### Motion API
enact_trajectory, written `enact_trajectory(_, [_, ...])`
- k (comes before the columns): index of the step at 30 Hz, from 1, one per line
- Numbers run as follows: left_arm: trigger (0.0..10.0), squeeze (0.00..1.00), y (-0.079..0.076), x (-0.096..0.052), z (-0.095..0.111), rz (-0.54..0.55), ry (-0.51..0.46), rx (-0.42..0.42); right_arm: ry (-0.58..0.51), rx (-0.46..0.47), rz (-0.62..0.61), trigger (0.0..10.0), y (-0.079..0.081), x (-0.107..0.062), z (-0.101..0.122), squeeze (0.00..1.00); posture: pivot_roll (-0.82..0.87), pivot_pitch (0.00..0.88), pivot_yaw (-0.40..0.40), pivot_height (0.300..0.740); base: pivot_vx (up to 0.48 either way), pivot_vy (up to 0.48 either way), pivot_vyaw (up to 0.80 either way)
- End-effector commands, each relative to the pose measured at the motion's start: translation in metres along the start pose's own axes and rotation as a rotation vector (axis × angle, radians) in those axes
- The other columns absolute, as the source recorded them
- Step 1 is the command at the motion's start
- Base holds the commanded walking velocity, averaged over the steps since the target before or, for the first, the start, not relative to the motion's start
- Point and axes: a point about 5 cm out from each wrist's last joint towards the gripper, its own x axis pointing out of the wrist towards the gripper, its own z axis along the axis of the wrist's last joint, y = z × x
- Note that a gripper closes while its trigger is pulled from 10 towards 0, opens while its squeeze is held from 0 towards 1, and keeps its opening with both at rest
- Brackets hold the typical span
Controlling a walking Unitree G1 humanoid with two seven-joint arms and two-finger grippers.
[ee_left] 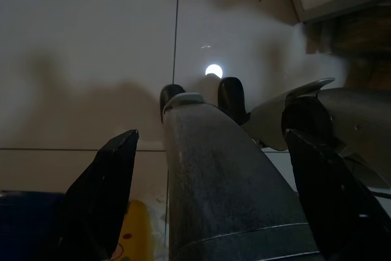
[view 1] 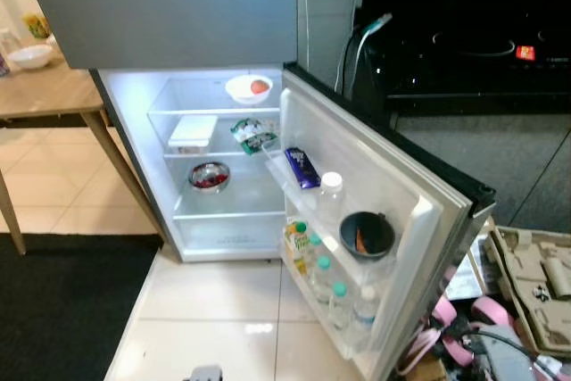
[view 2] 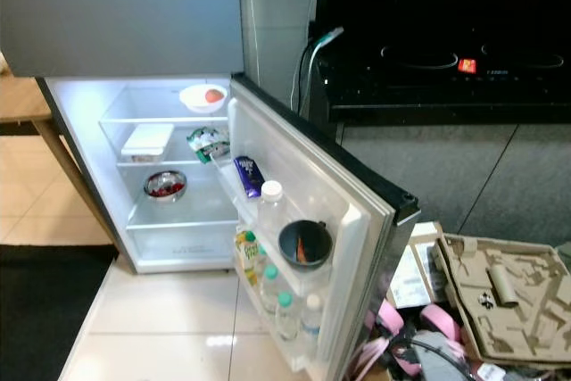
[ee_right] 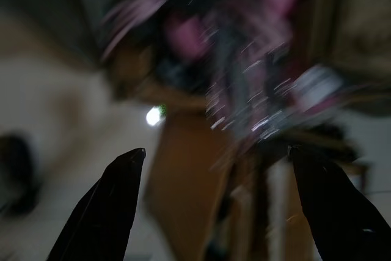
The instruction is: Restocking fridge
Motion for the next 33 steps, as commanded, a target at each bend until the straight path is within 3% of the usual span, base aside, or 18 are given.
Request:
enact_trajectory(1, [10.0, 0.0, 0.006, -0.002, -0.004, 0.016, 0.019, -0.002, -0.068, 0.006, -0.076, 10.0, -0.014, 0.001, 0.021, 0.0, -0.1, 0.0, 0.007, 0.74, 0.0, 0.0, 0.0])
enact_trajectory(4, [10.0, 0.0, 0.007, -0.003, -0.005, 0.018, 0.019, -0.003, -0.113, 0.04, -0.132, 10.0, -0.027, 0.001, 0.036, 0.0, -0.09, 0.0, 0.005, 0.74, 0.0, 0.0, 0.0])
enact_trajectory(6, [10.0, 0.0, 0.007, -0.003, -0.006, 0.02, 0.021, -0.005, -0.211, 0.142, -0.189, 10.0, -0.045, -0.001, 0.064, 0.0, -0.09, 0.0, 0.005, 0.74, 0.0, 0.0, 0.0])
enact_trajectory(9, [10.0, 0.0, 0.007, -0.003, -0.007, 0.02, 0.023, -0.005, -0.257, 0.19, -0.204, 10.0, -0.051, -0.002, 0.076, 0.0, -0.09, 0.0, 0.005, 0.74, 0.0, 0.0, 0.0])
enact_trajectory(11, [10.0, 0.0, 0.006, -0.004, -0.009, 0.019, 0.027, -0.003, -0.352, 0.238, -0.252, 10.0, -0.066, -0.007, 0.104, 0.0, -0.09, 0.0, 0.003, 0.74, 0.0, 0.0, 0.0])
enact_trajectory(16, [10.0, 0.0, 0.007, -0.003, -0.008, 0.019, 0.024, -0.004, -0.461, 0.314, -0.262, 10.0, -0.077, -0.014, 0.134, 0.0, -0.09, 0.0, 0.001, 0.74, 0.0, 0.0, 0.0])
enact_trajectory(19, [10.0, 0.0, 0.008, -0.004, -0.007, 0.021, 0.017, -0.008, -0.626, 0.428, -0.099, 10.0, -0.073, -0.023, 0.172, 0.0, -0.09, 0.0, 0.001, 0.74, 0.0, 0.0, 0.0])
enact_trajectory(20, [10.0, 0.0, 0.008, -0.004, -0.007, 0.021, 0.017, -0.008, -0.626, 0.428, -0.099, 10.0, -0.073, -0.023, 0.172, 0.0, -0.09, 0.0, 0.001, 0.74, 0.0, 0.0, 0.0])
enact_trajectory(21, [10.0, 0.0, 0.008, -0.004, -0.007, 0.021, 0.018, -0.008, -0.67, 0.413, 0.032, 10.0, -0.062, -0.024, 0.183, 0.0, -0.09, 0.0, 0.001, 0.74, 0.0, 0.0, 0.0])
enact_trajectory(22, [10.0, 0.0, 0.008, -0.004, -0.007, 0.021, 0.018, -0.008, -0.67, 0.413, 0.032, 10.0, -0.062, -0.024, 0.183, 0.0, -0.09, 0.0, 0.001, 0.74, 0.0, 0.0, 0.0])
enact_trajectory(23, [10.0, 0.0, 0.008, -0.004, -0.007, 0.021, 0.019, -0.009, -0.711, 0.36, 0.18, 10.0, -0.048, -0.026, 0.192, 0.0, -0.09, 0.0, 0.001, 0.74, 0.0, 0.0, 0.0])
enact_trajectory(24, [10.0, 0.0, 0.007, -0.004, -0.008, 0.02, 0.02, -0.01, -0.758, 0.288, 0.355, 0.0, -0.033, -0.03, 0.199, 0.0, -0.09, 0.0, 0.001, 0.74, 0.0, 0.0, 0.0])
enact_trajectory(25, [10.0, 0.0, 0.007, -0.004, -0.009, 0.019, 0.021, -0.01, -0.792, 0.219, 0.501, 0.0, -0.02, -0.035, 0.204, 0.0, -0.09, 0.0, 0.003, 0.74, 0.0, 0.0, 0.0])
enact_trajectory(26, [10.0, 0.0, 0.007, -0.004, -0.009, 0.019, 0.021, -0.01, -0.792, 0.219, 0.501, 0.0, -0.02, -0.035, 0.204, 0.0, -0.09, 0.0, 0.003, 0.74, 0.0, 0.0, 0.0])
enact_trajectory(27, [10.0, 0.0, 0.007, -0.004, -0.009, 0.018, 0.022, -0.011, -0.814, 0.163, 0.626, 0.0, -0.01, -0.039, 0.206, 0.0, -0.09, 0.0, 0.003, 0.74, 0.0, 0.0, 0.0])
enact_trajectory(29, [10.0, 0.0, 0.007, -0.004, -0.009, 0.018, 0.022, -0.011, -0.814, 0.163, 0.626, 0.0, -0.01, -0.039, 0.206, 0.0, -0.09, 0.0, 0.003, 0.74, 0.0, 0.0, 0.0])
enact_trajectory(31, [10.0, 0.0, 0.007, -0.004, -0.009, 0.018, 0.021, -0.012, -0.818, 0.083, 0.78, 0.0, 0.002, -0.044, 0.204, 0.0, -0.09, 0.0, 0.002, 0.74, 0.0, 0.0, 0.0])
enact_trajectory(33, [10.0, 0.0, 0.007, -0.004, -0.009, 0.018, 0.021, -0.013, -0.806, 0.044, 0.846, 0.0, 0.007, -0.046, 0.202, 0.0, -0.09, 0.0, 0.003, 0.74, 0.0, 0.0, 0.0])
